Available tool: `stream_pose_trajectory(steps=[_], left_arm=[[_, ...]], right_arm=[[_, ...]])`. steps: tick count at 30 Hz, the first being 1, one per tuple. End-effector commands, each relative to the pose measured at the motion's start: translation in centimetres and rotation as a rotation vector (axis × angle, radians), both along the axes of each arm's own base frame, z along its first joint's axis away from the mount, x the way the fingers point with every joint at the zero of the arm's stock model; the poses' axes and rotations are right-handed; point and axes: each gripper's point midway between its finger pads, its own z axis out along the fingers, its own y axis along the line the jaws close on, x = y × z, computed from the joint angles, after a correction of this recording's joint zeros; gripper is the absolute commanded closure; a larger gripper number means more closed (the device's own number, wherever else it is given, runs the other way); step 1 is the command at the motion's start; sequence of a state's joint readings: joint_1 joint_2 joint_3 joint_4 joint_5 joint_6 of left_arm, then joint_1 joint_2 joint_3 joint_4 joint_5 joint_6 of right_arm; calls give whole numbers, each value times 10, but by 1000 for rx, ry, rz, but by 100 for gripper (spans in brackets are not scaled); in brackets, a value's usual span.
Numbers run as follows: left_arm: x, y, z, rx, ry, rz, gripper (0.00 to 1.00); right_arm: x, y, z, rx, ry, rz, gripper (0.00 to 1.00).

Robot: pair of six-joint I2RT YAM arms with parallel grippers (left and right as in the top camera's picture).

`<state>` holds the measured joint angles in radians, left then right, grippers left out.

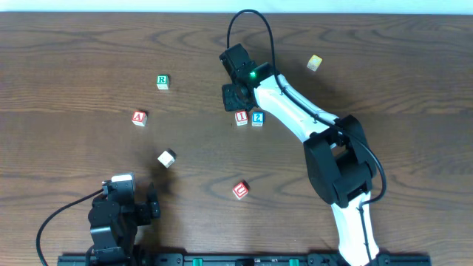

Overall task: Spell out Ai2
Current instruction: 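Open the right gripper and retract the right arm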

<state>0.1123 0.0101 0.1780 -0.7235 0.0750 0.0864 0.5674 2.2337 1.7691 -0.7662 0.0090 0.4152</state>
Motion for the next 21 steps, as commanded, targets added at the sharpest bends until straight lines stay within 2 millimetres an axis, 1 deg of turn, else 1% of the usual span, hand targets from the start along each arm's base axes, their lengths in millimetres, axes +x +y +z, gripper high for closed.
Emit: stream_pose_trajectory(steps=[1, 7, 14, 16, 18, 21], left_arm=[[-2, 1, -8, 9, 22, 0, 5], [-2, 1, -8, 9, 21, 0, 5], [-2, 1, -8, 10, 22, 1, 4], [-2, 1, -8, 10, 21, 1, 5], [-2, 1, -8, 9, 22, 0, 5], [-2, 1, -8, 10, 21, 1, 5]], right_arm=[[1, -2, -9, -33, 8, 8, 99], [-7, -7, -17, -58, 47, 8, 99], [-11, -10, -18, -68, 63, 8, 99], [-10, -11, -18, -74, 58, 5, 98], [-6, -16, -17, -99, 40, -16, 98], [-1, -14, -16, -95, 18, -19, 99]])
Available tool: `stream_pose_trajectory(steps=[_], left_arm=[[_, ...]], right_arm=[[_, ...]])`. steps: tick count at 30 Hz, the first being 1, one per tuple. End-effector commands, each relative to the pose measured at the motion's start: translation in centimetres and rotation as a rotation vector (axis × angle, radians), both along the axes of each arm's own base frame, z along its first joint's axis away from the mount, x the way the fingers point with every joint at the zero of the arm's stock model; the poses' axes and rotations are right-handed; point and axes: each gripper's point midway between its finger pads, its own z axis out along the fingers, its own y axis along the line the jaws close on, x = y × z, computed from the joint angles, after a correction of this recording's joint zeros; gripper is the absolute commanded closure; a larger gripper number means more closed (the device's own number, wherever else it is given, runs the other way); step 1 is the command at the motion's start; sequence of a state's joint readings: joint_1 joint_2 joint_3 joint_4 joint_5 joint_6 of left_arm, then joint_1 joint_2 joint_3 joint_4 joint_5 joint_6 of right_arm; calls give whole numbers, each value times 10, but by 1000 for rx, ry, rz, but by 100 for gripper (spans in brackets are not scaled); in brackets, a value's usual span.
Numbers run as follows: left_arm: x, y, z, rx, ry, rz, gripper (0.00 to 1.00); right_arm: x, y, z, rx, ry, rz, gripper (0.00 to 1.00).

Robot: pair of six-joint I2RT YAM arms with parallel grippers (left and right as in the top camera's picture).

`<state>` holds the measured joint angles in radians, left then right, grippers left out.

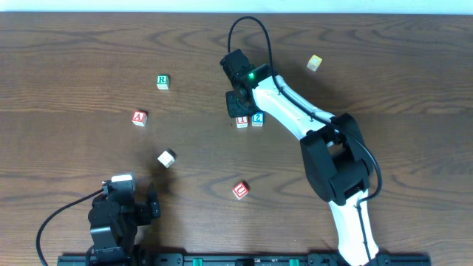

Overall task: Spell out Ai2
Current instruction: 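Open the right gripper and retract the right arm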

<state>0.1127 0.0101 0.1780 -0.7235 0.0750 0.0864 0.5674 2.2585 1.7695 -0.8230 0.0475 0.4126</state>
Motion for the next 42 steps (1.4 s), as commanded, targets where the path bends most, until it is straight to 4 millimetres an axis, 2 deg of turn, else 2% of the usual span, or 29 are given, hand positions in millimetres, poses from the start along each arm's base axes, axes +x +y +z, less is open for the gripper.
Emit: stream_pose_trajectory(steps=[1, 7, 14, 15, 17, 18, 20, 22, 23, 28, 33, 36, 39, 42], left_arm=[[-2, 1, -8, 10, 22, 0, 5], [-2, 1, -8, 10, 22, 0, 5], [-2, 1, -8, 10, 21, 0, 5], [-2, 1, -8, 10, 21, 0, 5], [-2, 1, -8, 9, 21, 0, 5], [-2, 1, -8, 9, 21, 0, 5], [-2, 1, -8, 10, 21, 0, 5], [-2, 1, -8, 10, 21, 0, 5], [-2, 1, -8, 9, 22, 0, 5], [-2, 1, -8, 10, 21, 0, 5], [-2, 1, -7, 10, 19, 0, 5], [1, 2, -3, 15, -3, -2, 5], [16, 3, 20, 22, -111, -2, 5], [29, 3, 45, -4, -229, 16, 5]], right_arm=[[11, 2, 1, -11, -44, -8, 98], [24, 17, 16, 55, -89, 7, 98], [20, 48, 39, 130, -92, 102, 98], [20, 51, 45, 131, -95, 110, 92], [21, 52, 60, 134, -102, 113, 72], [22, 52, 73, 134, -110, 121, 55], [23, 48, 94, 129, -119, 131, 29], [20, 39, 114, 121, -113, 130, 14], [16, 34, 122, 114, -102, 126, 9], [-15, 0, 170, 67, -70, 176, 10], [-49, -29, 232, 67, -123, 222, 11], [-70, -58, 266, 44, -184, 203, 11], [-89, -93, 285, -8, -238, 159, 11], [-110, -124, 286, -34, -250, 113, 8]])
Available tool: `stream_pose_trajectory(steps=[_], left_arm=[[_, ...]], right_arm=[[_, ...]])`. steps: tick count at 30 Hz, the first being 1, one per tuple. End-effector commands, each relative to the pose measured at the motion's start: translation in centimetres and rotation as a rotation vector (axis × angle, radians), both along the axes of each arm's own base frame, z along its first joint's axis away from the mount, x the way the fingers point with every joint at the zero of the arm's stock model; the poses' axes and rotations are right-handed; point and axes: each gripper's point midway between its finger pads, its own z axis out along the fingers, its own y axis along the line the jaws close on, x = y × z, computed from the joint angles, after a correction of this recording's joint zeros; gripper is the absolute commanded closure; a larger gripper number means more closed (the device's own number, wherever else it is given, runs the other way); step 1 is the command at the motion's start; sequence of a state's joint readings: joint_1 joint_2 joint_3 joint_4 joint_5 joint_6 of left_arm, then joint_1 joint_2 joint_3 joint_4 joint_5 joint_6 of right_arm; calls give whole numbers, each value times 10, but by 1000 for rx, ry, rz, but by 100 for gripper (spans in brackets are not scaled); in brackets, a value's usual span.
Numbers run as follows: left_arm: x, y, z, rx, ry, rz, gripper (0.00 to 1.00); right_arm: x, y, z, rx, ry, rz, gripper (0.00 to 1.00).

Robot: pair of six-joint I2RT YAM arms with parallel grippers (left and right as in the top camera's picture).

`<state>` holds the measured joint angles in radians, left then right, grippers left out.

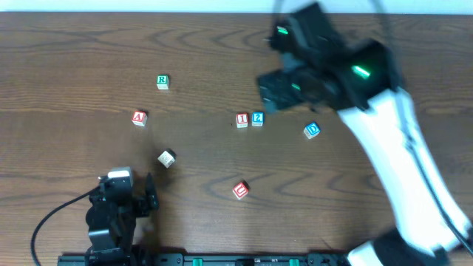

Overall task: Spell out Ai2
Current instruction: 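Open the right gripper and retract the right arm, then reach the left gripper to the red A block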

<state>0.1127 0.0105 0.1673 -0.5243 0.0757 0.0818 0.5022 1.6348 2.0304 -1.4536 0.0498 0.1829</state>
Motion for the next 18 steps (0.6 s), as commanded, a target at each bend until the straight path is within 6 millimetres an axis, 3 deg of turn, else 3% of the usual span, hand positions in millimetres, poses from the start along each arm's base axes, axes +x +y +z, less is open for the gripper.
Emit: stream_pose_trajectory(steps=[1, 4, 9, 13, 18], left_arm=[[6, 1, 12, -50, -63, 25, 5], [7, 2, 16, -75, -85, 44, 5], [13, 1, 31, -141, -154, 58, 5], [20, -11, 41, -165, -188, -14, 5], [38, -7, 30, -166, -124, 3, 5]], right_arm=[[-17, -40, -11, -78, 2, -59, 7], [-42, -67, -21, -92, 23, -97, 1], [-70, -96, -27, -112, 18, -148, 1], [-78, -110, -26, -133, -8, -182, 1], [-74, -112, -25, -147, -27, -193, 1]])
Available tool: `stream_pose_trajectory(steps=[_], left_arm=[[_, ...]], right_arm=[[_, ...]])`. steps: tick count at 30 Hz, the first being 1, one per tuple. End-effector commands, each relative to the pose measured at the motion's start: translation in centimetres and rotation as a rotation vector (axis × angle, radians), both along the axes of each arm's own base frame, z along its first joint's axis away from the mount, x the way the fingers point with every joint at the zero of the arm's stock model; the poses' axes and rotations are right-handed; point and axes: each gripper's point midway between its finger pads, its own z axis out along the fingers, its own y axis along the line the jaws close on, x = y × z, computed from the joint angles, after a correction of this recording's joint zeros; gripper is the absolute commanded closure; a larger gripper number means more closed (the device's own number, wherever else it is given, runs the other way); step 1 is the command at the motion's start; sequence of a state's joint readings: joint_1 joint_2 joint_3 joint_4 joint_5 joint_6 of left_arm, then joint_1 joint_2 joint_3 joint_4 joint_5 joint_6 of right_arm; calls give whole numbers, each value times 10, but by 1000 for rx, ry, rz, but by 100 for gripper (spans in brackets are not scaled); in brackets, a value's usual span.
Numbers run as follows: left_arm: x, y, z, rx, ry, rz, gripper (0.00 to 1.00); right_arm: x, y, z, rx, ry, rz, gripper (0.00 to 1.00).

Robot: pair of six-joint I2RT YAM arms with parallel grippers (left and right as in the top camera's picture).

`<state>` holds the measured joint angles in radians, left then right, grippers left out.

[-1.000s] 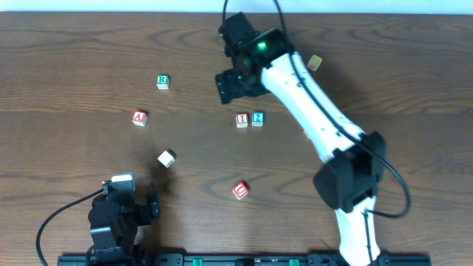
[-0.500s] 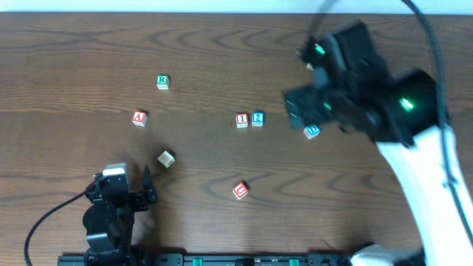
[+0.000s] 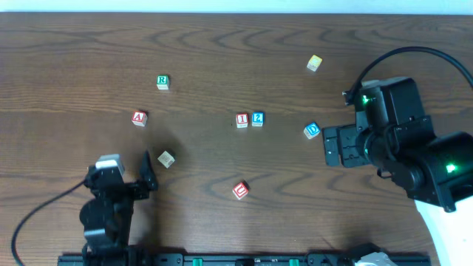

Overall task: Spell out Ai2
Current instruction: 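Reach the left gripper to the red A block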

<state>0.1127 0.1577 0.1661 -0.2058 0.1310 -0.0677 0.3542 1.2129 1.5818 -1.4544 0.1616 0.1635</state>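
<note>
The red I block (image 3: 242,120) and the blue 2 block (image 3: 257,118) sit side by side, touching, at mid-table. Well to their left, alone, lies the red A block (image 3: 139,117). My right gripper (image 3: 338,146) hangs raised at the right, beside the blue D block (image 3: 312,131); its jaws face down and are unreadable. My left gripper (image 3: 127,170) is open near the front left, with a beige block (image 3: 166,158) just right of its fingers and the A block farther back.
A green R block (image 3: 162,81) lies at the back left. A yellow block (image 3: 315,63) sits at the back right. A red C block (image 3: 240,190) is at the front middle. The black rail (image 3: 222,260) runs along the front edge.
My right arm has moved from high over the middle right to the right side and sits lower. My left gripper has shifted slightly away from the front edge, toward the beige block.
My right gripper was at the back edge of the I block, next to the 2 block, and stayed close there. Then it was high above the table, with I and 2 left side by side. Now it is at the right. A has not moved.
</note>
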Motion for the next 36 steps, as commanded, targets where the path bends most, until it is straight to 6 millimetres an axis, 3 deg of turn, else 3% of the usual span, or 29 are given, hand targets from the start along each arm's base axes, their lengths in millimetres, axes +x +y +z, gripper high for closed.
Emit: stream_pose_trajectory(steps=[1, 7, 12, 17, 21, 28, 34, 36], left_arm=[[13, 0, -14, -27, 69, -5, 5], [47, 20, -27, 67, 282, 46, 5], [86, 25, -29, 169, 473, -29, 5], [113, 28, -28, 233, 540, -81, 5], [126, 30, -20, 240, 492, -74, 5], [135, 12, -17, 189, 440, -161, 5], [135, 4, -56, 143, 546, -214, 5], [137, 5, -61, 139, 573, -214, 5]], right_arm=[[6, -6, -1, -36, -11, -9, 1], [8, -5, -1, -33, -16, -9, 1], [8, -4, -1, -30, -15, -8, 1], [8, -4, -1, -30, -15, -8, 1], [8, -4, -1, -30, -15, -8, 1], [8, -4, -1, -30, -15, -8, 1], [8, -4, -1, -30, -15, -8, 1], [8, -4, -1, -30, -15, -8, 1]])
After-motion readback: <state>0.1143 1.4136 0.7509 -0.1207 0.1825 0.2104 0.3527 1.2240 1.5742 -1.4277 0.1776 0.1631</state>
